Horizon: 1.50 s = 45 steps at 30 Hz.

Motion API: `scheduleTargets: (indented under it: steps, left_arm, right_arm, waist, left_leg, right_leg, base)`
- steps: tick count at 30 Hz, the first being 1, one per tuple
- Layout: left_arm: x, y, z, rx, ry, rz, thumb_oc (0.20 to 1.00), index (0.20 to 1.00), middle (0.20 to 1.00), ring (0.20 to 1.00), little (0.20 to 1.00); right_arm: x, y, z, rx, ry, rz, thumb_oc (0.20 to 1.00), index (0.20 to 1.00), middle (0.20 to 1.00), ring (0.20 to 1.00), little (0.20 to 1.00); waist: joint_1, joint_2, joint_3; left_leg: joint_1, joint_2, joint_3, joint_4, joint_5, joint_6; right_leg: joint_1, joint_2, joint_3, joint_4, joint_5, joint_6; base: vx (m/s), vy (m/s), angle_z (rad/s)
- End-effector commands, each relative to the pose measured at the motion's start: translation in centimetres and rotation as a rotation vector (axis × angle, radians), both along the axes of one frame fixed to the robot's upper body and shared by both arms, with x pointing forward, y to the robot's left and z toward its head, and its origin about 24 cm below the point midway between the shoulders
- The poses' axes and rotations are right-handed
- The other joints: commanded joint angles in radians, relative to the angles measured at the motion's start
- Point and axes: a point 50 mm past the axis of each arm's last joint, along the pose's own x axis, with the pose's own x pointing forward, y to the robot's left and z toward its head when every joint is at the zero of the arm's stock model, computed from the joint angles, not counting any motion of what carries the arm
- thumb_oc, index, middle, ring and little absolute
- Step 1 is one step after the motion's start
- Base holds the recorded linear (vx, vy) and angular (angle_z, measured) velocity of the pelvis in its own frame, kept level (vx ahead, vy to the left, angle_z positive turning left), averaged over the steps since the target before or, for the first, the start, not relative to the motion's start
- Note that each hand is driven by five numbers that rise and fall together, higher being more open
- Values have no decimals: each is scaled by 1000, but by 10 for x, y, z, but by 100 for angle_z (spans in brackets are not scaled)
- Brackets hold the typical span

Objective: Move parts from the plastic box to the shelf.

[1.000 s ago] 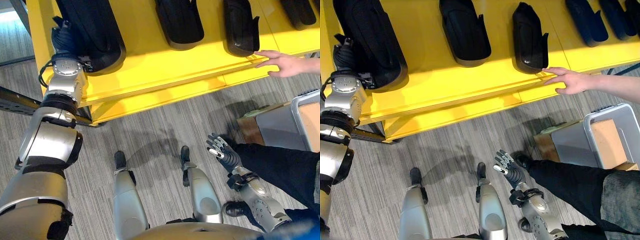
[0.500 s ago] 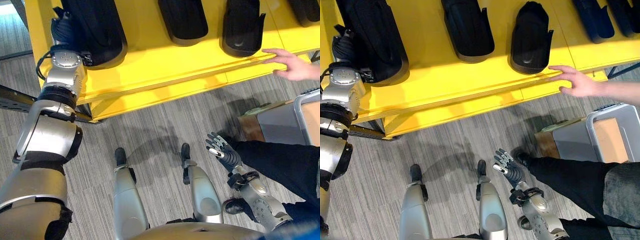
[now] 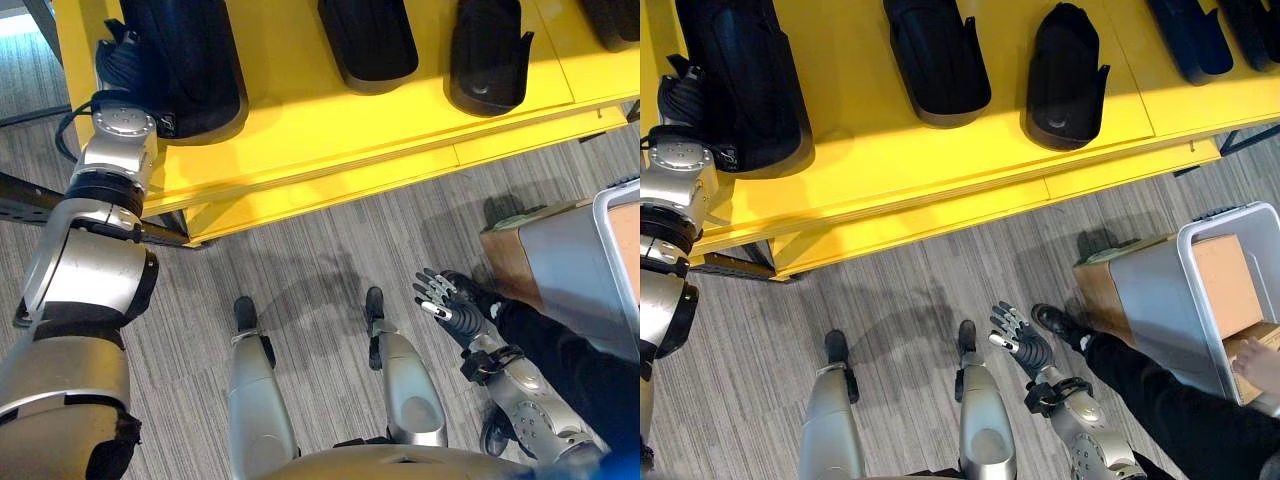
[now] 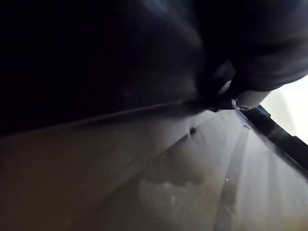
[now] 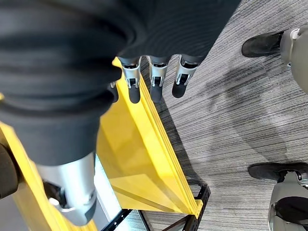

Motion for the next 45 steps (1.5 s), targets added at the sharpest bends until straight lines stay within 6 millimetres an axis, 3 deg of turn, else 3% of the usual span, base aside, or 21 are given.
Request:
scheduleTargets:
  steps: [1,18,33,34,35,36,45]
  left_arm:
    - [-16,28,28,18,-80,89,200,200,200,200,200]
    - [-20,31,37,-111,-191,65,200,200,200,200,200]
    - [-21,30,43,-106,-205,66,200,200,200,200,200]
    - [-20,30,43,-98,-194,68,250,250,250,250,250]
    - [-20,30,43,-98,-194,68,250,250,250,250,250]
    - [-20,30,43,-100,-198,69,1000,1000,1000,1000,1000]
    - [-19,28,42,-168,-228,61,1000,1000,1000,1000,1000]
  right_arm:
    - [-2,-17,15,5,-55,-22,1000,1000,1000,1000,1000]
    - [-6,-21,15,22,-45,-37,1000,1000,1000,1000,1000]
    - [-10,-25,14,22,-35,-38,1000,1000,1000,1000,1000]
    - [-11,-25,14,23,-35,-36,1000,1000,1000,1000,1000]
    - [-11,-25,14,23,-35,-36,1000,1000,1000,1000,1000]
    - [-11,-25,14,21,-33,-36,1000,1000,1000,1000,1000]
    - [-11,-27,11,19,-21,-44,1000,1000,1000,1000,1000]
  waist:
    - [-6,-6,-16]
    - [-11,-13,-14]
    - [-20,-14,-31]
    - [-21,-14,-33]
    - [-21,-14,-33]
    - [-21,-13,-35]
    - [-23,-7,-53]
  left_leg:
    - [-20,39,-3,43,-44,-11]
    - [-73,35,-1,68,-58,-10]
    - [-97,37,1,82,-69,-8]
    - [-99,36,1,83,-70,-7]
    - [-99,36,1,83,-70,-7]
    - [-101,37,1,85,-72,-7]
    - [-93,38,2,86,-78,-8]
  right_leg:
    - [48,-33,14,44,-35,-3]
    - [12,-33,12,44,-37,-3]
    - [-7,-28,15,47,-38,-3]
    - [-9,-28,15,50,-38,-3]
    - [-9,-28,15,50,-38,-3]
    - [-12,-26,16,54,-41,-4]
    - [-17,-24,22,65,-48,-3]
  base:
    - [0,0,0]
    - [0,0,0]
    - [0,0,0]
    - [0,0,0]
    - [0,0,0]
    - [0,0,0]
    - [5,2,-2]
